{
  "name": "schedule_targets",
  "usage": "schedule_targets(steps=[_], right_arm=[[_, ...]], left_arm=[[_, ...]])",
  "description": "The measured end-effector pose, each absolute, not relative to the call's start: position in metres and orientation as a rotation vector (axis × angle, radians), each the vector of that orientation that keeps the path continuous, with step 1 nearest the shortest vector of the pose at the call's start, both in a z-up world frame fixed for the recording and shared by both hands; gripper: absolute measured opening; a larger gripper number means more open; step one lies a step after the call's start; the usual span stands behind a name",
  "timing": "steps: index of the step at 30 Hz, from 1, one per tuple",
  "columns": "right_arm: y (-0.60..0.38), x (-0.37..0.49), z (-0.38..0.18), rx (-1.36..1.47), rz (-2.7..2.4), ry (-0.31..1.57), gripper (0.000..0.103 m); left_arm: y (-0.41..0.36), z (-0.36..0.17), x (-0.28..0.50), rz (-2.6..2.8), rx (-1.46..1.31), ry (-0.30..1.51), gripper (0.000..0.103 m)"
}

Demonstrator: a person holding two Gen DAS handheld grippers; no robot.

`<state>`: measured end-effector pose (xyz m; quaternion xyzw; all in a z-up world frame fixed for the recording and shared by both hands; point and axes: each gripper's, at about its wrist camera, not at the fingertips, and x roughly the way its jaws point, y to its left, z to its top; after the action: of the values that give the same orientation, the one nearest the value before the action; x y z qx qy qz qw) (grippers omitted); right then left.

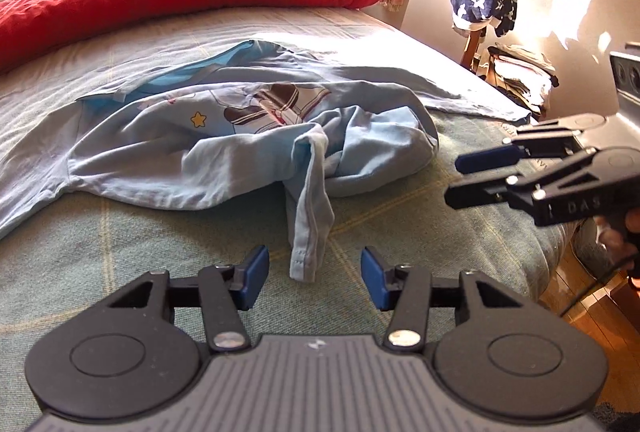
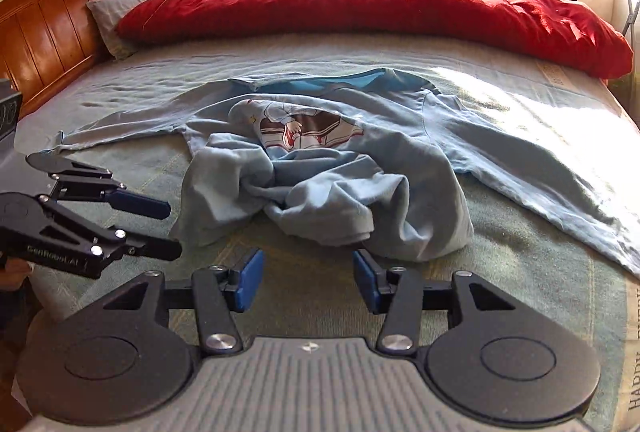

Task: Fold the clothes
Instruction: 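Grasp the shirt hem with the left gripper and pull it outward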

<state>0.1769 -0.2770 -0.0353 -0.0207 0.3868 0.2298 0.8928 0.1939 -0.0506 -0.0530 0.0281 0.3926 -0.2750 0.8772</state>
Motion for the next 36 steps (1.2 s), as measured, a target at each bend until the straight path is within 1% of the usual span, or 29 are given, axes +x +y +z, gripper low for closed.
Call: schedule_targets(steps=[2,7,8,10,11,14,15,16,21,23,25,27,30,36], right_arm=[[-0.28,0.165,-0.043,0.011,0.473,0.808,0.054],[-0.282,0.141,-0.066,0.12,0.467,0.836,0.055],[-0.282,0.137,-0.07,0.129,0.466,0.844,0.055],[-0.281,0.131,-0.077,0.125,0.462,0.855,0.055],[-0.281,0.129,-0.079,0.117,0.46,0.858,0.055],[-0.286,0.13,-0.077,0.127,0.452,0.85,0.055],[-0.289,0.132,-0.076,0.135,0.447,0.846,0.058],[-0.291,0.134,-0.075,0.145,0.44,0.844,0.061],[-0.296,0.143,-0.072,0.189,0.447,0.822,0.062],[-0.299,0.151,-0.073,0.252,0.482,0.812,0.063],[-0.304,0.164,-0.078,0.359,0.522,0.804,0.067],[-0.31,0.18,-0.087,0.479,0.531,0.806,0.067],[-0.315,0.2,-0.099,0.586,0.528,0.806,0.067],[-0.316,0.222,-0.1,0.66,0.515,0.75,0.066]], left_arm=[[-0.052,-0.055,0.199,-0.566,0.041,0.807,0.043],[-0.058,-0.064,0.212,-0.528,0.014,0.796,0.042],[-0.06,-0.067,0.216,-0.528,0.0,0.809,0.036],[-0.06,-0.072,0.221,-0.543,-0.045,0.834,0.033],[-0.061,-0.074,0.223,-0.549,-0.066,0.846,0.03],[-0.059,-0.078,0.225,-0.525,-0.098,0.857,0.01],[-0.057,-0.079,0.226,-0.516,-0.116,0.859,0.008],[-0.055,-0.078,0.225,-0.518,-0.136,0.855,0.006],[-0.046,-0.065,0.216,-0.532,-0.143,0.826,0.006],[-0.044,-0.059,0.214,-0.529,-0.12,0.814,0.005],[-0.041,-0.057,0.214,-0.521,-0.119,0.808,0.005],[-0.038,-0.054,0.215,-0.513,-0.119,0.803,0.005],[-0.036,-0.056,0.216,-0.504,-0.125,0.812,0.005],[-0.032,-0.06,0.22,-0.506,-0.123,0.833,0.005]])
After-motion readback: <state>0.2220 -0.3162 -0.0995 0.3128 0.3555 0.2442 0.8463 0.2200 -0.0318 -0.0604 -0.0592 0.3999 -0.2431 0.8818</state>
